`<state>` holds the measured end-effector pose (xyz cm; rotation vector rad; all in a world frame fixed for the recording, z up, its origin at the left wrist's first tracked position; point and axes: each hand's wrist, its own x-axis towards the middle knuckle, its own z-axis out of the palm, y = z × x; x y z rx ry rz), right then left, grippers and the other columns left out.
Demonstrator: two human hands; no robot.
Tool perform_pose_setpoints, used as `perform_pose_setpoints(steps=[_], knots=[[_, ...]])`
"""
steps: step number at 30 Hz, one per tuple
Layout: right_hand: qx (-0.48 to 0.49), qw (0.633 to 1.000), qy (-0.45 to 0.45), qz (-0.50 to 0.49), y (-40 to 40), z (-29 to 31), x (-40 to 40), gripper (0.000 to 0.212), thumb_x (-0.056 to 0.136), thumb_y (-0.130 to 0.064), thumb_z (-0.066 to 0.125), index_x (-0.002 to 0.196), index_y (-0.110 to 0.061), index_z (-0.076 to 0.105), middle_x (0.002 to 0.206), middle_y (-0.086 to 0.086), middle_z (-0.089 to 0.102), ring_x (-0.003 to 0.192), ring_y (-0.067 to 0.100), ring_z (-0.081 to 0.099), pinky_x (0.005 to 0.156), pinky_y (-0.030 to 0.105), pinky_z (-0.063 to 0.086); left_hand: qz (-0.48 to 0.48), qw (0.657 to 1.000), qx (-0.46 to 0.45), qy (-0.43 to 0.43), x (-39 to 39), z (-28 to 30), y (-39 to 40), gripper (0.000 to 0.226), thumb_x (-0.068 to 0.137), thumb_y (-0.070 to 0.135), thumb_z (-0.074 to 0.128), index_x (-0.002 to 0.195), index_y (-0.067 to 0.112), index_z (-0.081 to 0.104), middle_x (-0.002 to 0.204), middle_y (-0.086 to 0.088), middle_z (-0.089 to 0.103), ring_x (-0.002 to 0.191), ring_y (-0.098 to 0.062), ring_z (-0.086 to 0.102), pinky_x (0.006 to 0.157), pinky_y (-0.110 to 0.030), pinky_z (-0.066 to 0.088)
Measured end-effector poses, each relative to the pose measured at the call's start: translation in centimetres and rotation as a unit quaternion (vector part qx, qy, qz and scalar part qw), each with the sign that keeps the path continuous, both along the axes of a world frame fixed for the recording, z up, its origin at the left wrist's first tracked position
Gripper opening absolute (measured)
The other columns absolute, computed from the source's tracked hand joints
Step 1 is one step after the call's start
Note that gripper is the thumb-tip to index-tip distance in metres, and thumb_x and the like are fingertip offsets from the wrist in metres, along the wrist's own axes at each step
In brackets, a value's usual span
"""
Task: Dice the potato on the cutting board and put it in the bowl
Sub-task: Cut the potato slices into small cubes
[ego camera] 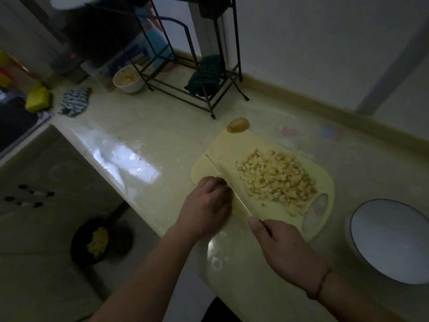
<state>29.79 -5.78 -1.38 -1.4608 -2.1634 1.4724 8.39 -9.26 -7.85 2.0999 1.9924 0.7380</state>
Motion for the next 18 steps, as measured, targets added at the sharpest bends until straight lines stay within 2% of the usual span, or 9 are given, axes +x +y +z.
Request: perform_pose_setpoints(steps=[3,10,15,18], knots=[[-0.001,1.000,0.006,-0.005,0.1,0.2,-0.2,0.056,0.095,-0.051,0.040,0.053,-0.014,0.041,0.046,-0.005,0.043,0.050,-0.001,0.049,0.053,0.014,0.037,0.002,1.000,0.001,0.017,-0.2,-0.1,0.2,0.032,0.089,0.029,0.060,0.110,0.008,0.072,0.115,-0.010,0.064,0.106,-0.029,0.057,0.086,-0.034,0.051],[0.007,1.000,-0.005,-0.016,0.1,0.6,-0.7,0.054,0.096,-0.050,0.041,0.055,-0.014,0.045,0.050,-0.004,0.047,0.050,-0.001,0.049,0.052,0.011,0.035,0.071,0.997,0.001,-0.003,1.2,-0.3,0.6,0.036,0.092,0.033,0.058,0.113,0.008,0.072,0.109,-0.009,0.064,0.104,-0.026,0.054,0.082,-0.033,0.049],[0.020,1.000,0.004,-0.021,-0.1,0.5,-0.8,0.054,0.095,-0.049,0.041,0.053,-0.016,0.043,0.048,-0.005,0.045,0.051,-0.002,0.049,0.051,0.011,0.034,-0.001,0.998,0.014,0.060,0.2,0.4,1.0,0.029,0.087,0.025,0.062,0.105,0.005,0.072,0.106,-0.011,0.066,0.093,-0.032,0.058,0.079,-0.038,0.052],[0.012,1.000,0.011,-0.026,-0.1,0.4,-0.9,0.055,0.095,-0.050,0.041,0.053,-0.015,0.041,0.046,-0.005,0.043,0.050,-0.002,0.048,0.052,0.013,0.036,-0.045,0.997,0.014,0.060,-0.6,0.8,1.5,0.028,0.087,0.024,0.061,0.104,0.005,0.073,0.103,-0.012,0.065,0.094,-0.033,0.058,0.080,-0.038,0.052]])
